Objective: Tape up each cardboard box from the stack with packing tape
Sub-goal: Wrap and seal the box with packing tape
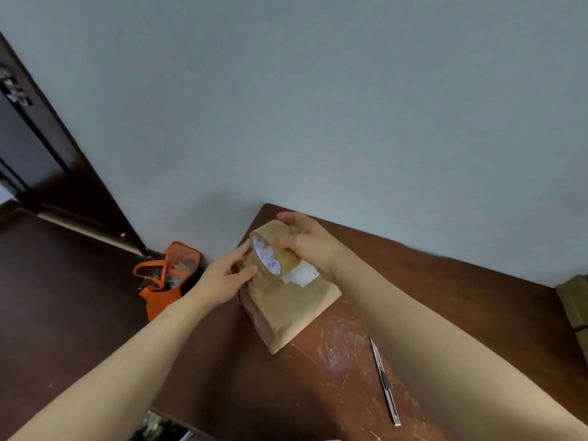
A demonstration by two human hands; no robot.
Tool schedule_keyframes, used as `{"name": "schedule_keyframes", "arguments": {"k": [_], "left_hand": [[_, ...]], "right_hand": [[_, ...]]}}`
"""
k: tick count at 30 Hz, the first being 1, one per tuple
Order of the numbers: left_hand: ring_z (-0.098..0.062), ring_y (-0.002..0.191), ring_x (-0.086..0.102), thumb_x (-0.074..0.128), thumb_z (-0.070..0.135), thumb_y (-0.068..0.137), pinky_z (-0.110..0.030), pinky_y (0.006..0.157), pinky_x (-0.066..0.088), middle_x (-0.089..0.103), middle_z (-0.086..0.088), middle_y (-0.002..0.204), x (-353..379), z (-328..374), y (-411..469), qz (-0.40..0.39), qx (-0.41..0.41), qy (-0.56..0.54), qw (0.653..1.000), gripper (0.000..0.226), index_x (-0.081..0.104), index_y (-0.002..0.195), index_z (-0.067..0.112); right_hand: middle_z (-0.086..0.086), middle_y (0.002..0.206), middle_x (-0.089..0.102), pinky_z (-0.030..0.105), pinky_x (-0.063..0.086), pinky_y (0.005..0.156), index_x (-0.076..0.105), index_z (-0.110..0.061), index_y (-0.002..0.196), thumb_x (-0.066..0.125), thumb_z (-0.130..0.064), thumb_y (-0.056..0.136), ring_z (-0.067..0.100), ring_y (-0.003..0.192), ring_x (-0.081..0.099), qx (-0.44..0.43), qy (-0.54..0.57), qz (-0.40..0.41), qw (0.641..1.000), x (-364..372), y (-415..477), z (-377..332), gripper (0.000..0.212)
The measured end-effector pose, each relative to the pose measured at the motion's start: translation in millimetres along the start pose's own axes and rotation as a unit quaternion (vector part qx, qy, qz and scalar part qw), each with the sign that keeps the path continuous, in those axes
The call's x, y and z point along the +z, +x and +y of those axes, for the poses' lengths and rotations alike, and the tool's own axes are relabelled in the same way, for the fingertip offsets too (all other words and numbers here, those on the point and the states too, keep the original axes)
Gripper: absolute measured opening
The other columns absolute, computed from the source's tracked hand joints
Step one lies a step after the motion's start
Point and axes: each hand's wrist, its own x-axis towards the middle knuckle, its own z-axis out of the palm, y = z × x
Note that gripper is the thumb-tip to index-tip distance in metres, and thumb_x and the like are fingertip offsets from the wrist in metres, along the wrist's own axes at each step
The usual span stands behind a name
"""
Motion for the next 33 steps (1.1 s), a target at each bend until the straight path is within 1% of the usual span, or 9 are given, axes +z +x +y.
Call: {"name": "schedule_keyframes", "arguments": {"k": [3, 6, 10, 13, 16, 19, 23, 28, 33], "left_hand": [[-0.021, 0.146, 0.006, 0.064, 0.075, 0.047, -0.039, 0.12, 0.012, 0.009, -0.002, 0.158, 17.9, 1.5, -2.4, -0.043, 0.03, 0.16, 0.986, 0.134, 0.005, 0.154, 0.021], [-0.024, 0.139, -0.035, 0.061, 0.088, 0.031, -0.046, 0.116, -0.013, -0.037, 0.0, 0.152, 28.4, 3.8, -3.3, -0.077, -0.035, 0.302, 0.949, 0.163, -0.032, 0.145, 0.018], [-0.028, 0.141, -0.03, 0.068, 0.084, 0.046, -0.043, 0.118, -0.011, -0.037, -0.009, 0.151, 33.5, 9.8, -4.1, -0.081, -0.028, 0.346, 0.934, 0.159, -0.034, 0.143, 0.01], [-0.028, 0.142, -0.029, 0.073, 0.075, 0.054, -0.038, 0.115, -0.011, -0.037, -0.012, 0.151, 34.6, 14.4, -11.1, -0.073, -0.023, 0.329, 0.941, 0.153, -0.034, 0.143, 0.008], [-0.029, 0.144, -0.023, 0.073, 0.074, 0.055, -0.037, 0.116, -0.008, -0.028, -0.013, 0.155, 34.3, 18.4, -9.2, -0.063, -0.041, 0.339, 0.938, 0.153, -0.028, 0.145, 0.002], [-0.029, 0.145, -0.018, 0.067, 0.081, 0.053, -0.038, 0.117, -0.006, -0.018, -0.012, 0.158, 37.8, 19.4, -6.6, -0.037, -0.041, 0.36, 0.932, 0.153, -0.022, 0.146, -0.001], [-0.029, 0.145, -0.018, 0.07, 0.079, 0.052, -0.04, 0.119, -0.004, -0.019, -0.01, 0.158, 37.8, 22.8, -1.6, -0.069, -0.041, 0.365, 0.928, 0.154, -0.023, 0.147, 0.002], [-0.028, 0.144, -0.02, 0.073, 0.076, 0.052, -0.039, 0.118, -0.005, -0.021, -0.009, 0.158, 36.3, 30.3, -0.9, -0.091, -0.054, 0.384, 0.917, 0.154, -0.024, 0.146, 0.002], [-0.029, 0.143, -0.026, 0.078, 0.069, 0.053, -0.04, 0.118, -0.004, -0.028, -0.008, 0.156, 30.4, 41.3, 4.2, -0.151, -0.096, 0.389, 0.904, 0.155, -0.03, 0.144, 0.005]], "right_hand": [[0.005, 0.103, 0.07, 0.031, 0.053, 0.089, 0.057, -0.007, 0.121, 0.065, -0.041, 0.087, 0.019, 0.094, 0.066, -0.012, 0.007, 0.006, 1.0, 11.7, 8.7, 1.3, 0.049], [0.001, 0.07, 0.068, 0.018, 0.053, 0.067, 0.062, 0.006, 0.105, 0.056, -0.039, 0.094, 0.013, 0.064, 0.064, -0.02, 0.022, -0.001, 1.0, 15.9, 6.1, -2.5, 0.046], [0.005, 0.062, 0.067, 0.018, 0.054, 0.06, 0.063, 0.009, 0.106, 0.054, -0.041, 0.094, 0.013, 0.056, 0.063, -0.006, 0.02, 0.013, 1.0, 17.9, -6.1, -8.5, 0.052], [0.013, 0.069, 0.067, 0.015, 0.05, 0.05, 0.066, 0.0, 0.087, 0.06, -0.041, 0.091, 0.011, 0.055, 0.062, 0.021, 0.05, 0.051, 0.997, 11.8, -25.8, -11.8, 0.042], [0.017, 0.084, 0.072, 0.021, 0.054, 0.063, 0.07, 0.0, 0.091, 0.064, -0.035, 0.088, 0.011, 0.065, 0.065, 0.058, 0.037, 0.058, 0.996, 4.4, -54.0, -3.4, 0.035], [0.004, 0.061, 0.068, 0.023, 0.05, 0.054, 0.068, -0.006, 0.081, 0.057, -0.017, 0.089, 0.014, 0.056, 0.063, 0.079, 0.049, 0.04, 0.995, -8.1, -80.3, 9.1, 0.018], [0.007, 0.053, 0.064, 0.025, 0.05, 0.056, 0.068, -0.003, 0.069, 0.053, -0.025, 0.095, 0.016, 0.047, 0.057, 0.096, 0.019, 0.029, 0.995, -18.3, -100.3, 38.7, 0.037], [0.007, 0.053, 0.065, 0.022, 0.051, 0.053, 0.067, 0.003, 0.079, 0.053, -0.026, 0.097, 0.014, 0.041, 0.056, 0.14, 0.001, 0.041, 0.989, -9.2, -96.9, 77.9, 0.036], [0.005, 0.051, 0.065, 0.028, 0.055, 0.062, 0.063, -0.005, 0.07, 0.052, -0.026, 0.097, 0.016, 0.042, 0.058, 0.16, -0.025, 0.036, 0.986, 8.1, -80.3, 104.1, 0.036]]}}
